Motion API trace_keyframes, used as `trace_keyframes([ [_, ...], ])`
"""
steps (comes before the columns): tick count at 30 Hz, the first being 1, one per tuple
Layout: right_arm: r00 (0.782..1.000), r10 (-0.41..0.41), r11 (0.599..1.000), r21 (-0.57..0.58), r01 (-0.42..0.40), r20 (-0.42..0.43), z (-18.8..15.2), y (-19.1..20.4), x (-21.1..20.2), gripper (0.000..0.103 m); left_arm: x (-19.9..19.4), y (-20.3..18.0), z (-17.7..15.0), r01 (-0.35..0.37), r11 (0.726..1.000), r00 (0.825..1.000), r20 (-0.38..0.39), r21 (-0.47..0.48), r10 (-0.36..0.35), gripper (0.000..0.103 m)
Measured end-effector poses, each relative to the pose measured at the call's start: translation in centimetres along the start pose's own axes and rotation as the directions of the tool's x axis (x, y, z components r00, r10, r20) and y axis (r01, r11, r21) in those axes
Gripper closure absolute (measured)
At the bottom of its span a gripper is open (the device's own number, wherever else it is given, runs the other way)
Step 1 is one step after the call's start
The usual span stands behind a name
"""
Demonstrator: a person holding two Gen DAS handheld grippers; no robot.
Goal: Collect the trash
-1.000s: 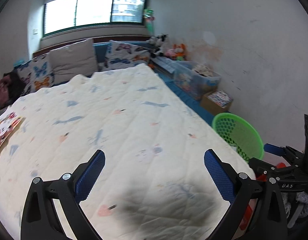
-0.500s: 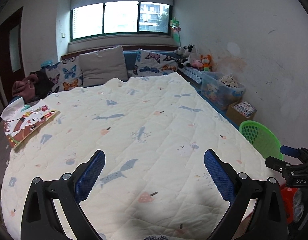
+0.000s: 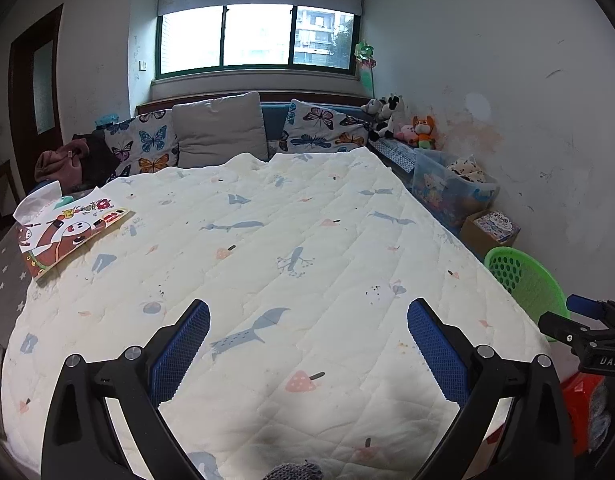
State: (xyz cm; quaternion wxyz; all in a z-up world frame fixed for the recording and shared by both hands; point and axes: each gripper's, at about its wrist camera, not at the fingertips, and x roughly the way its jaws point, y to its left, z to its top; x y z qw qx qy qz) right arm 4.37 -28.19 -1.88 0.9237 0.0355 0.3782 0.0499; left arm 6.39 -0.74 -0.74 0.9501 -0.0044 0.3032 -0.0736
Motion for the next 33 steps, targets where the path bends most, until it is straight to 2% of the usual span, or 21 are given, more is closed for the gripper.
trace_keyframes([
  [18, 1.000, 0.014, 1.000, -0.019, -0.014, -0.004, -0.1, 0.9, 0.0, 0.004, -0.9, 0.4, -0.2, -0.076, 0.997, 0.997, 0.020, -0.006, 0.076, 0.007],
  [33, 1.000, 0.024, 1.000, -0.020, -0.024, -0.011, -0.2, 1.1, 0.3, 0.004, -0.8, 0.3, -0.4, -0.091, 0.996, 0.996, 0.016, -0.009, 0.091, 0.007],
])
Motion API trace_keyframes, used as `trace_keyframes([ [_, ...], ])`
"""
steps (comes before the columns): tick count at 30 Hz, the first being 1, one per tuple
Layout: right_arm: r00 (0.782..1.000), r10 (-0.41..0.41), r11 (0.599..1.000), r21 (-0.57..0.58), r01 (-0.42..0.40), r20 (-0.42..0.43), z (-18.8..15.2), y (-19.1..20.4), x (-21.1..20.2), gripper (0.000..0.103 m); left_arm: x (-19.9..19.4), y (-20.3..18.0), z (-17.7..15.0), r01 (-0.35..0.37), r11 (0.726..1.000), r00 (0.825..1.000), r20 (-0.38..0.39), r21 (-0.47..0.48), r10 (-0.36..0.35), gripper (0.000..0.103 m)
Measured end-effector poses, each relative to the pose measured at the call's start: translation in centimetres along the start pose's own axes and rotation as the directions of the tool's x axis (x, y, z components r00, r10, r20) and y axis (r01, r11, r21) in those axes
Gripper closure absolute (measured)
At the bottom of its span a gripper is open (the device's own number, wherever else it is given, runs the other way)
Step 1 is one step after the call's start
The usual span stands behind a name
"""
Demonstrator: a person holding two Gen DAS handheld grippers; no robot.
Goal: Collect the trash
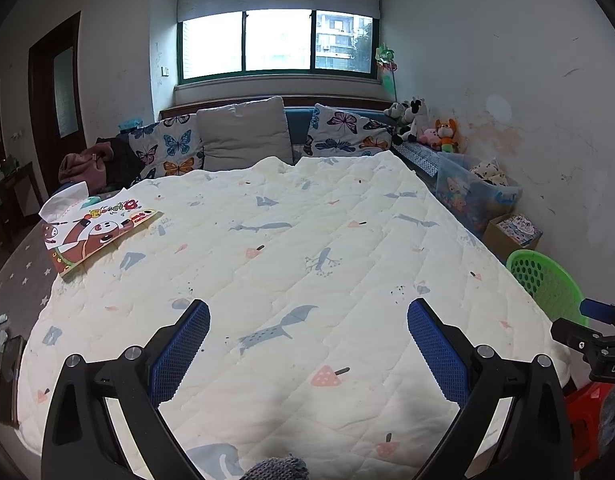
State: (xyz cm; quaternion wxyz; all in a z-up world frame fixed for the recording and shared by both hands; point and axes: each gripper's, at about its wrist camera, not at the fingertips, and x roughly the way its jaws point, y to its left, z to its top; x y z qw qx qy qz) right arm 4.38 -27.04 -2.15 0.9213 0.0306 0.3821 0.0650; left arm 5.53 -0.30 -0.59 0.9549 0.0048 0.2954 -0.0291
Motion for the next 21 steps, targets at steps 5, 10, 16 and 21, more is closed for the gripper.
trace_keyframes([
  [5, 1.000, 0.003, 1.000, -0.003, -0.003, -0.005, 0.05, 0.03, 0.12, 0.004, 0.01, 0.09, -0.04, -0.002, 1.000, 1.000, 0.000, -0.001, 0.002, 0.007],
  [10, 1.000, 0.004, 1.000, -0.003, -0.004, -0.004, -0.02, 0.16, 0.13, 0.004, -0.08, 0.21, -0.15, -0.004, 1.000, 1.000, 0.001, -0.003, 0.004, 0.007],
  [16, 1.000, 0.004, 1.000, -0.004, -0.004, -0.006, -0.03, 0.24, 0.16, 0.004, -0.14, 0.49, -0.03, -0.006, 1.000, 1.000, 0.007, -0.013, 0.006, 0.007],
  [21, 1.000, 0.005, 1.000, -0.001, -0.005, -0.005, -0.03, 0.25, 0.11, 0.004, -0.20, 0.63, 0.05, -0.010, 1.000, 1.000, 0.008, -0.016, 0.010, 0.007],
])
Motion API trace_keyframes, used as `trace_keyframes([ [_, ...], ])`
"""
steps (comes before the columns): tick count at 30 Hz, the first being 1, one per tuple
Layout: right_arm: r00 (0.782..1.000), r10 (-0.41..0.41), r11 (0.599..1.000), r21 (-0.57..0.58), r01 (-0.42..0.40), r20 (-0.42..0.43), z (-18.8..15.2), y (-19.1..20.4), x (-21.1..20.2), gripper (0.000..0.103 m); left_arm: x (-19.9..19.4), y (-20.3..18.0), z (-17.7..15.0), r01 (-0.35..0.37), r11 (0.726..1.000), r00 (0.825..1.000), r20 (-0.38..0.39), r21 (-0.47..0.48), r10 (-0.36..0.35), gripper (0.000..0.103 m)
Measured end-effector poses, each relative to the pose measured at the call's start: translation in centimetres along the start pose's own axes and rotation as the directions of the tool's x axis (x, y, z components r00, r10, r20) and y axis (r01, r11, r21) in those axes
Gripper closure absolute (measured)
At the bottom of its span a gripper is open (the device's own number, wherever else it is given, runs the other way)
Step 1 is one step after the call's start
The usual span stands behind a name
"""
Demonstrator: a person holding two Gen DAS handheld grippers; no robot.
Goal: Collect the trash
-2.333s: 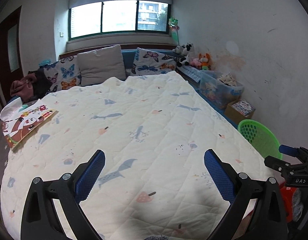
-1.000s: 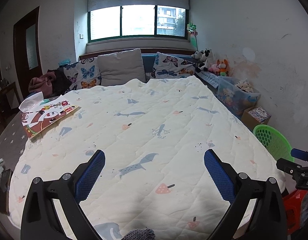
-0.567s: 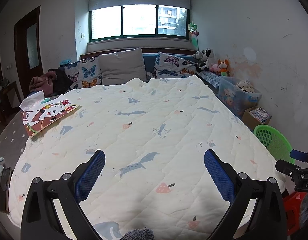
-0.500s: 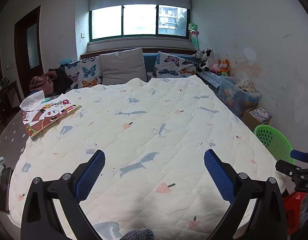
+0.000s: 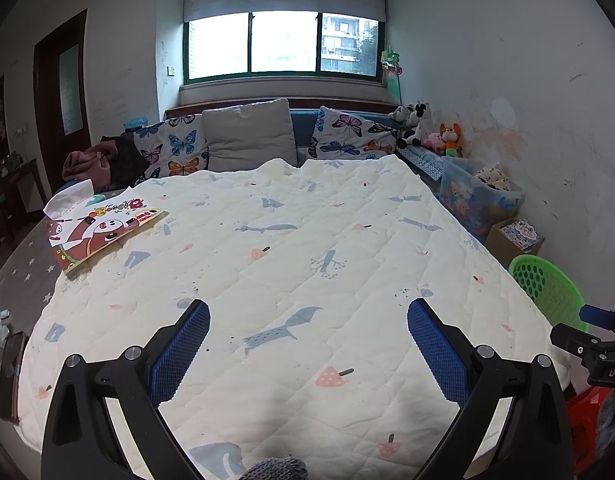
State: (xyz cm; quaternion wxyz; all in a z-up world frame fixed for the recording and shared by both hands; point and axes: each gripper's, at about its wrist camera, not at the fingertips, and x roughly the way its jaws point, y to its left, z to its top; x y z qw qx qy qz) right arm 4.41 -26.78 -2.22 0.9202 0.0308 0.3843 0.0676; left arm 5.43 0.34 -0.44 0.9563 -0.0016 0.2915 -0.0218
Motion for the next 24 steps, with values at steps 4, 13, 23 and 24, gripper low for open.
trace_keyframes([
  [4, 1.000, 0.001, 1.000, 0.000, -0.001, 0.000, 0.02, 0.03, -0.07, 0.004, -0.01, 0.04, 0.00, 0.001, 1.000, 1.000, -0.002, -0.003, -0.001, 0.007],
  [13, 1.000, 0.006, 1.000, 0.002, -0.006, -0.001, 0.03, 0.07, -0.16, 0.004, 0.03, 0.04, 0.06, -0.001, 1.000, 1.000, -0.001, -0.002, 0.001, 0.007],
  [23, 1.000, 0.012, 1.000, -0.002, -0.012, -0.002, 0.02, 0.13, -0.13, 0.004, -0.07, -0.04, -0.03, 0.003, 1.000, 1.000, -0.001, -0.002, -0.003, 0.007],
  [24, 1.000, 0.013, 1.000, -0.002, -0.013, -0.003, 0.03, 0.14, -0.13, 0.004, -0.08, -0.02, -0.02, 0.000, 1.000, 1.000, 0.000, -0.001, 0.000, 0.007],
])
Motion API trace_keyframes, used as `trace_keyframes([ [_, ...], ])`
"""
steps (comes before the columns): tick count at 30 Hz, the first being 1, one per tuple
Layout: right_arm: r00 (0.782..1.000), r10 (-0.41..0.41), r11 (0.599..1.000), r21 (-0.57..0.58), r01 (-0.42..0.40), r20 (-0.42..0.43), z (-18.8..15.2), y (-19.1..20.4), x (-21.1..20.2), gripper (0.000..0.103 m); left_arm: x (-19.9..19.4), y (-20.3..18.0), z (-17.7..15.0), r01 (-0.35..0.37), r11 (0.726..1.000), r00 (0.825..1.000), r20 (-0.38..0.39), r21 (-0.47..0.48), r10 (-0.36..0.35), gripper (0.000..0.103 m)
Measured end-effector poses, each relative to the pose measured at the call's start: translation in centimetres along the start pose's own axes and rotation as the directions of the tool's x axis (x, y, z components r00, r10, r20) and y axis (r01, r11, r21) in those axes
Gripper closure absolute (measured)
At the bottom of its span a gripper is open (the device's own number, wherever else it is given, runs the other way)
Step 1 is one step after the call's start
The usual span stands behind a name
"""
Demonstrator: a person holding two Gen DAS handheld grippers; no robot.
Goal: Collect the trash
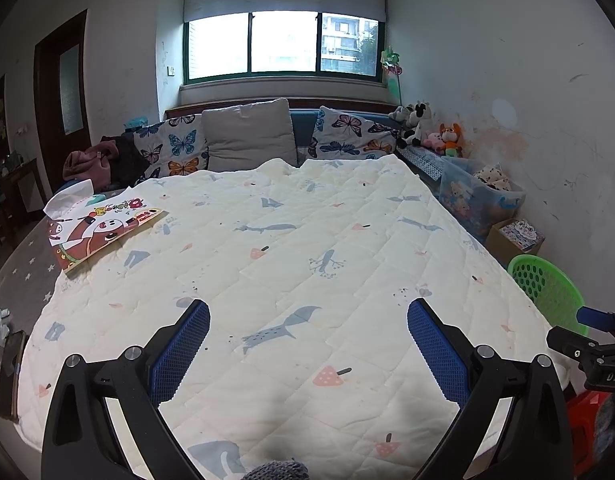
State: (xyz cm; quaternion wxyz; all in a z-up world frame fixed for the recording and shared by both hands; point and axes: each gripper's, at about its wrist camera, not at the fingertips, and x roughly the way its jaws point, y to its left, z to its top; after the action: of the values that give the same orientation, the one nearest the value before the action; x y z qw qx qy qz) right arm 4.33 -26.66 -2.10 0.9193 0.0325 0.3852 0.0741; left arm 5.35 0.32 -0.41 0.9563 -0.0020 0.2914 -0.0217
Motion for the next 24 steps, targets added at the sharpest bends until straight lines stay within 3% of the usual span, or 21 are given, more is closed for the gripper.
trace_keyframes([
  [24, 1.000, 0.015, 1.000, -0.004, -0.015, -0.006, -0.17, 0.28, 0.38, 0.004, -0.24, -0.23, 0.02, -0.004, 1.000, 1.000, 0.012, 0.005, 0.004, 0.007],
])
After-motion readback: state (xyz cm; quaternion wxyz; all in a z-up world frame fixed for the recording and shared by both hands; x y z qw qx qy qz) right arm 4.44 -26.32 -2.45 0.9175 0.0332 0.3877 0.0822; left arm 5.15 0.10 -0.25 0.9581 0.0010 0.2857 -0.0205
